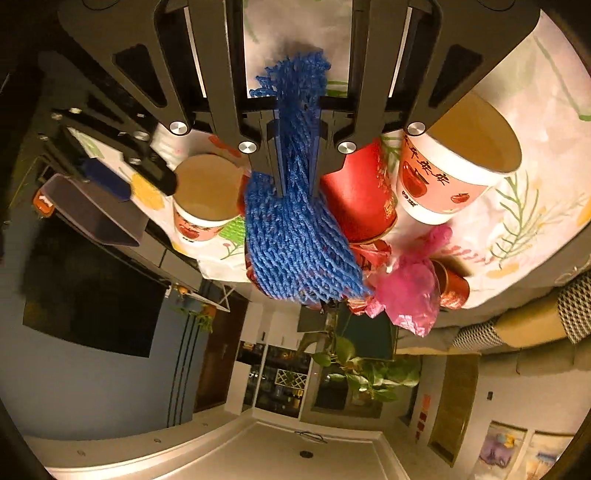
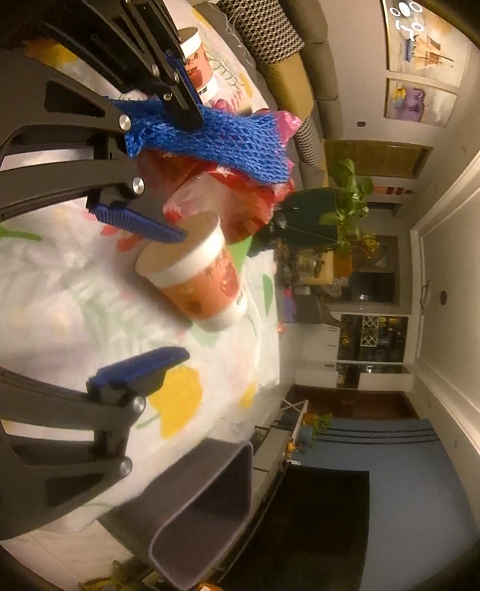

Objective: Collect trash
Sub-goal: 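Grasp a paper cup with the right gripper while the left gripper holds the blue net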

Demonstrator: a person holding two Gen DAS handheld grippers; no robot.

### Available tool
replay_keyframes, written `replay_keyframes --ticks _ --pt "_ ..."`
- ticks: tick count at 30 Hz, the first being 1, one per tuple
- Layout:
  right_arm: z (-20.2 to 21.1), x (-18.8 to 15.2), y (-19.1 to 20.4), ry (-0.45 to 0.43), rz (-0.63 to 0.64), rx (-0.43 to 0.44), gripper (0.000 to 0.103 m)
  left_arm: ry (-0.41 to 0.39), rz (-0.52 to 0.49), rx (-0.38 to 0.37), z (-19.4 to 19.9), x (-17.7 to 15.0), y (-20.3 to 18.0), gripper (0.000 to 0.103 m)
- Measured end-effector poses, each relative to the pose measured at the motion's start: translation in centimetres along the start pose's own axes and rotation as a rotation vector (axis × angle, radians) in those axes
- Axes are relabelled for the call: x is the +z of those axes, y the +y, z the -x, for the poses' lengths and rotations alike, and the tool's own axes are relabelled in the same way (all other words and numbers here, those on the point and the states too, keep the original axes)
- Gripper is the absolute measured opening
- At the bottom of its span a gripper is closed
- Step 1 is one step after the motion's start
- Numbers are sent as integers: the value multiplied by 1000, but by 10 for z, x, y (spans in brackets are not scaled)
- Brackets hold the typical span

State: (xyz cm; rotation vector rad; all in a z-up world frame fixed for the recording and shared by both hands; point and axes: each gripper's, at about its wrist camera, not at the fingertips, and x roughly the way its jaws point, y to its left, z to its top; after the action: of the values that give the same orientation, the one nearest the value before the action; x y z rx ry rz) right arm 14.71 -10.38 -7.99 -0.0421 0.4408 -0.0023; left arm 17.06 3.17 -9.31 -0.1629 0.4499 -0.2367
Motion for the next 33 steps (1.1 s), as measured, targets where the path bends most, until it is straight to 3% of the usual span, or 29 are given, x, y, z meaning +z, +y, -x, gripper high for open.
replay_keyframes --ticks 4,11,15,24,33 --pt "-9 3 5 18 11 -7 48 -30 8 -4 11 3 1 9" --pt "-18 3 4 63 5 -19 16 -120 12 -18 43 9 -2 9" --pt "-11 2 -2 50 -1 -29 5 -134 16 -14 52 11 -2 9" --pt "28 10 -32 -21 -46 -33 4 -143 -19 -27 59 16 -14 9" --pt "69 19 -71 -86 -80 -47 4 -153 -67 -80 59 26 -55 9"
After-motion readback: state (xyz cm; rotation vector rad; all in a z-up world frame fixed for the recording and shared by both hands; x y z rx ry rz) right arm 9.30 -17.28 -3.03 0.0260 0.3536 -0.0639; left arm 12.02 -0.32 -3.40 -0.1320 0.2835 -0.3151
